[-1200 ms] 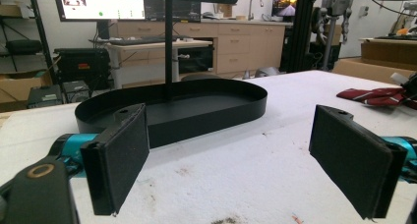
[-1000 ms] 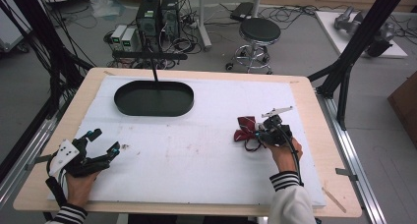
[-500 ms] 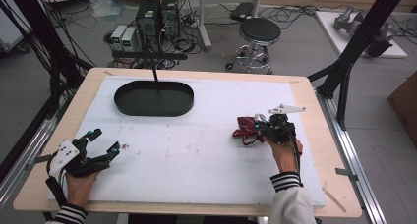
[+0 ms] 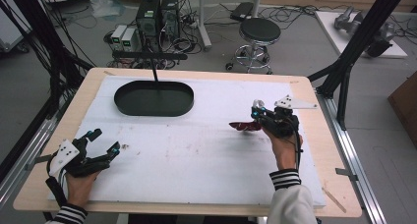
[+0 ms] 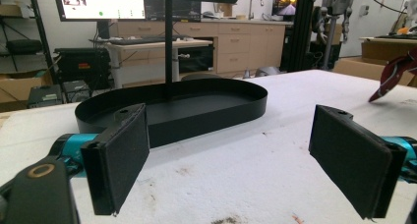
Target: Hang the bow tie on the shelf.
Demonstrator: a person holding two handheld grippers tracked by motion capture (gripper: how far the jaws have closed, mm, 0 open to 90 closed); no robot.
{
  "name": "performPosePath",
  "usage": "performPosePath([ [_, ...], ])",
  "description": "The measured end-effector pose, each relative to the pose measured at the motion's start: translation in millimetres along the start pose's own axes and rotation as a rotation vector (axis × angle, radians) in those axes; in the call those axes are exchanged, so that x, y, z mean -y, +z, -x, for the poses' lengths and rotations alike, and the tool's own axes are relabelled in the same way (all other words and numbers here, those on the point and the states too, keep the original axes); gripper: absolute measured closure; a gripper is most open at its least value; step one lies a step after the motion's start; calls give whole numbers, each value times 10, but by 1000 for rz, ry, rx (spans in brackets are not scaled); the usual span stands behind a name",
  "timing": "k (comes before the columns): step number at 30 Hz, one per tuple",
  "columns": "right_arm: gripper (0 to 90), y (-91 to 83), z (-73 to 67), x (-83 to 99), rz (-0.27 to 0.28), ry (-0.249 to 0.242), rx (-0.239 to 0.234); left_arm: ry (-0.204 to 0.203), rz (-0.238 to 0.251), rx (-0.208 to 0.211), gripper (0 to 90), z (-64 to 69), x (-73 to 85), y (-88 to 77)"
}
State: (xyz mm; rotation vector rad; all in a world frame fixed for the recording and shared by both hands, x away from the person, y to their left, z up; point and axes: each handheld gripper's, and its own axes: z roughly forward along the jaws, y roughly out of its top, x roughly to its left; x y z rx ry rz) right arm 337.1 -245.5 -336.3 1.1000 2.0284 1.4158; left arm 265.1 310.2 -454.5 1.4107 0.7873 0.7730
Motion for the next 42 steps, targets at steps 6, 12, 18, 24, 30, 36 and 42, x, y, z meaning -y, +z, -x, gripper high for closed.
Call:
performPosePath([
  [6, 872, 48, -110, -161, 45, -23, -15, -1, 0, 1, 157, -2, 0, -1],
  [12, 872, 154, -233, -338, 85, -31, -52, 0, 0, 1, 157, -2, 0, -1],
  [18, 872, 265, -321, -501, 112, -10, -92, -1, 1, 2, 158, -1, 0, 0],
  [24, 872, 369, -390, -650, 120, -2, -102, -1, 0, 3, 158, -5, 0, -2],
  [30, 871, 478, -473, -798, 133, 6, -119, -2, -3, 5, 158, -10, -2, -3],
  [36, 872, 611, -557, -914, 131, -8, -137, -6, -2, 6, 157, -11, -2, -1],
  [42, 872, 809, -637, -965, 116, -15, -142, -3, -2, 6, 158, -11, -1, -4],
])
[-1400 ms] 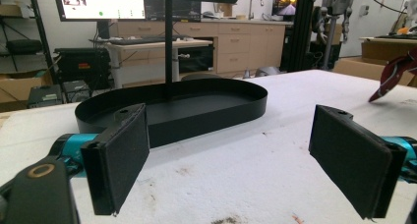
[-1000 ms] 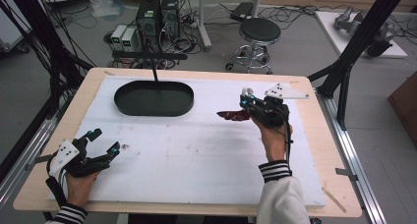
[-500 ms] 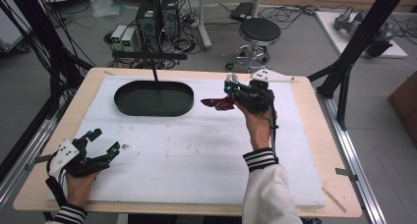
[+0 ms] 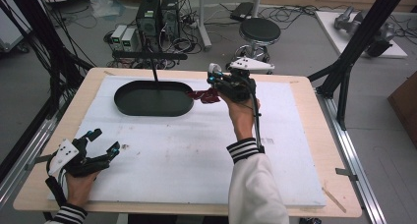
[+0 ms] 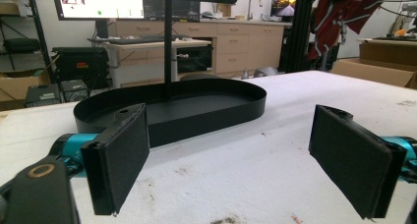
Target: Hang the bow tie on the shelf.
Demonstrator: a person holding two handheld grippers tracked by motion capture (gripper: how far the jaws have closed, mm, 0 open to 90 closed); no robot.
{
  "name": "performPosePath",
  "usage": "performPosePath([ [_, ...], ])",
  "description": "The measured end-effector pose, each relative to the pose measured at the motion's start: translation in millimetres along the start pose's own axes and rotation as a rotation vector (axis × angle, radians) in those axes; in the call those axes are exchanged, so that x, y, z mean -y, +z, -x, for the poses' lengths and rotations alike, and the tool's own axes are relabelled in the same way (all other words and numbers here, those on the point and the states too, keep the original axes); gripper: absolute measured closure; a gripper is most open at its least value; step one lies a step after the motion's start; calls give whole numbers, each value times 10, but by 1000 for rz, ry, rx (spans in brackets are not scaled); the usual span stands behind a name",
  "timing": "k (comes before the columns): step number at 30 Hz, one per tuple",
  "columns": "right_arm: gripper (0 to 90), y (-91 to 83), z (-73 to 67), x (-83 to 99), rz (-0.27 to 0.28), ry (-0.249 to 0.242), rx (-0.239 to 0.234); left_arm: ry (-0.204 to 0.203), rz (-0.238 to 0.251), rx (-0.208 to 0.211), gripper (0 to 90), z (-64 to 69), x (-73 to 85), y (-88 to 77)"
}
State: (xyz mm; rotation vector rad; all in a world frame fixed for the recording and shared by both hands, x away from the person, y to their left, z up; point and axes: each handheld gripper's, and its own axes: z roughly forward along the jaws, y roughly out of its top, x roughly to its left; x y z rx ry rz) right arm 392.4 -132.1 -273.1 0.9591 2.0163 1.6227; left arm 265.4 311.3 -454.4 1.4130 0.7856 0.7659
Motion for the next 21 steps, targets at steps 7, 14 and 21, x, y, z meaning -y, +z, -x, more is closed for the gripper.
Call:
performPosePath([
  [7, 872, 284, -41, -54, -10, -12, -3, -9, 7, -1, 158, 3, 1, 3],
  [14, 872, 560, -70, -66, -28, -28, 10, -7, 11, 0, 158, 3, 3, 3],
  [21, 872, 753, -77, -78, -26, -9, 5, -8, 7, 0, 158, 0, 2, 1],
])
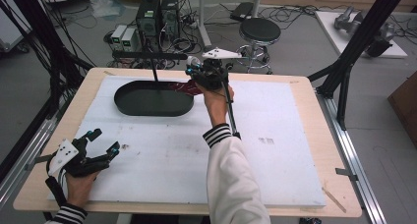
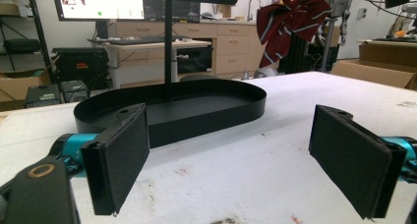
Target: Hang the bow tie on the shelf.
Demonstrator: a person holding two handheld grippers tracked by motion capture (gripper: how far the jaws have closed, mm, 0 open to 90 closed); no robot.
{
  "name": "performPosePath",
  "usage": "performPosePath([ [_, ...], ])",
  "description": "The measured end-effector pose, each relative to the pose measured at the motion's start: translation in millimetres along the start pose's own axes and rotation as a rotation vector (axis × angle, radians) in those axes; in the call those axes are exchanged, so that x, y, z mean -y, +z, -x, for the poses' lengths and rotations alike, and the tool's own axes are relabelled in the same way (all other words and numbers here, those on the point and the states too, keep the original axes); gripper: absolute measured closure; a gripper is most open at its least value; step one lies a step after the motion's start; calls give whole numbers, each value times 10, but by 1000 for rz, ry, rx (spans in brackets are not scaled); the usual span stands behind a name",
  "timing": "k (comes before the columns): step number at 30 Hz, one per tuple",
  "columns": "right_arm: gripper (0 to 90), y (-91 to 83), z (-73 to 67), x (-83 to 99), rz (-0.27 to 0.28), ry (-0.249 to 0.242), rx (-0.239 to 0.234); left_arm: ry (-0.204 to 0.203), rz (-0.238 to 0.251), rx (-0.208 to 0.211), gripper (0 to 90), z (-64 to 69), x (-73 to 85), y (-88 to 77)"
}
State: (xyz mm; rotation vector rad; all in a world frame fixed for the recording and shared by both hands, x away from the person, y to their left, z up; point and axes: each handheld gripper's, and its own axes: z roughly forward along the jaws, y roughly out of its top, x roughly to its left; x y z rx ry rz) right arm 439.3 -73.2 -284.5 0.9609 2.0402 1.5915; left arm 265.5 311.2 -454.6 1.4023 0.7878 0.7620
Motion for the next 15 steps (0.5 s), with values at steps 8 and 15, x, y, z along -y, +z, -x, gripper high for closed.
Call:
performPosePath([
  [8, 872, 186, -55, -70, 30, -3, 4, -2, -1, 2, 157, -2, 0, -2],
  [15, 872, 355, -50, -63, 33, 8, 3, -2, -1, 4, 158, -10, -1, -4],
])
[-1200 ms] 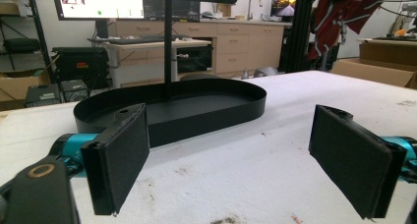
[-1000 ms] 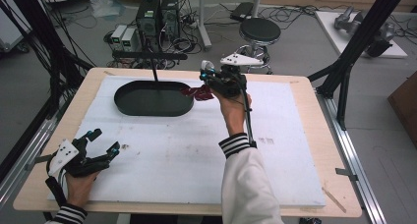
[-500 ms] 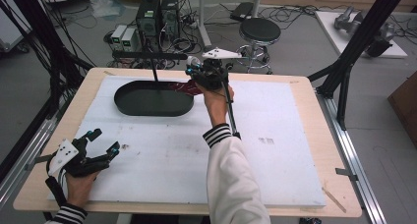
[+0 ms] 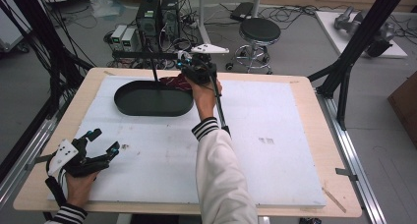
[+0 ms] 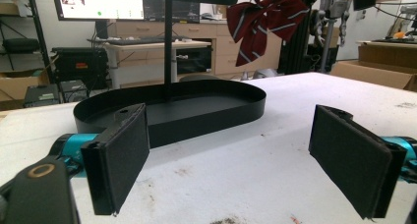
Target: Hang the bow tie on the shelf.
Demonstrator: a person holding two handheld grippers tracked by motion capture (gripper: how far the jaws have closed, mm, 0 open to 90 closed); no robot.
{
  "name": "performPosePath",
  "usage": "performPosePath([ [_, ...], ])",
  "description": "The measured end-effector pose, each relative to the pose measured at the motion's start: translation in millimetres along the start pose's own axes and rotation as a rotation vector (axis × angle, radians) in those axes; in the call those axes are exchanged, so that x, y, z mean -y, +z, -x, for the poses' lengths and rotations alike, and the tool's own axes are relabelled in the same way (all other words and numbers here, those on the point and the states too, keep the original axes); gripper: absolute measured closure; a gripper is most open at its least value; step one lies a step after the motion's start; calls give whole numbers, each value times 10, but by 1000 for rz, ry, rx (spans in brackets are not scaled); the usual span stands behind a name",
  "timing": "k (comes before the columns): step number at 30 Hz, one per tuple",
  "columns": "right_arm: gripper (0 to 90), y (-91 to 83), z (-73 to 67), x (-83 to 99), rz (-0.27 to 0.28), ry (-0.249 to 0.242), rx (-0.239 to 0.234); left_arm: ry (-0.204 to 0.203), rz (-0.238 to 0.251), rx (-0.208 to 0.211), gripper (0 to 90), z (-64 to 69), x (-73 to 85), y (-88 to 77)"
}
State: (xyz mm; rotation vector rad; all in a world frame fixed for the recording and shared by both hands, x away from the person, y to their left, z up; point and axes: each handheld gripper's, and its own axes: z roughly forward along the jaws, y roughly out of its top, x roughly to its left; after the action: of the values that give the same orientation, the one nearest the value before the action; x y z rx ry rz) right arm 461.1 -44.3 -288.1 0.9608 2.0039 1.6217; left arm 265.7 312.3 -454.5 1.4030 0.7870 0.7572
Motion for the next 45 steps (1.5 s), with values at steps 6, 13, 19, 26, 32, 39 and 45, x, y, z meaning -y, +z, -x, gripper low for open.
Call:
performPosePath([
  [6, 871, 152, -28, -26, -7, -8, 1, -8, 4, -1, 158, -2, 1, 1],
  [13, 871, 283, 4, -5, 0, 0, 26, -7, 8, 1, 158, 0, 3, 0],
  [19, 871, 353, 44, -4, 23, 7, 27, -9, 0, 3, 158, -7, 0, -2],
  [26, 870, 458, 85, 11, 19, 7, 32, -13, 2, 2, 158, -8, 1, -4],
  [32, 869, 537, 88, -40, 37, -15, 35, -16, 3, 4, 158, -14, 1, -3],
  [39, 865, 559, 204, 12, 19, -5, 66, -16, 5, 4, 158, -11, 2, -4],
  [45, 857, 582, 245, 47, 9, 7, 73, -16, 4, 4, 158, -14, 1, -4],
])
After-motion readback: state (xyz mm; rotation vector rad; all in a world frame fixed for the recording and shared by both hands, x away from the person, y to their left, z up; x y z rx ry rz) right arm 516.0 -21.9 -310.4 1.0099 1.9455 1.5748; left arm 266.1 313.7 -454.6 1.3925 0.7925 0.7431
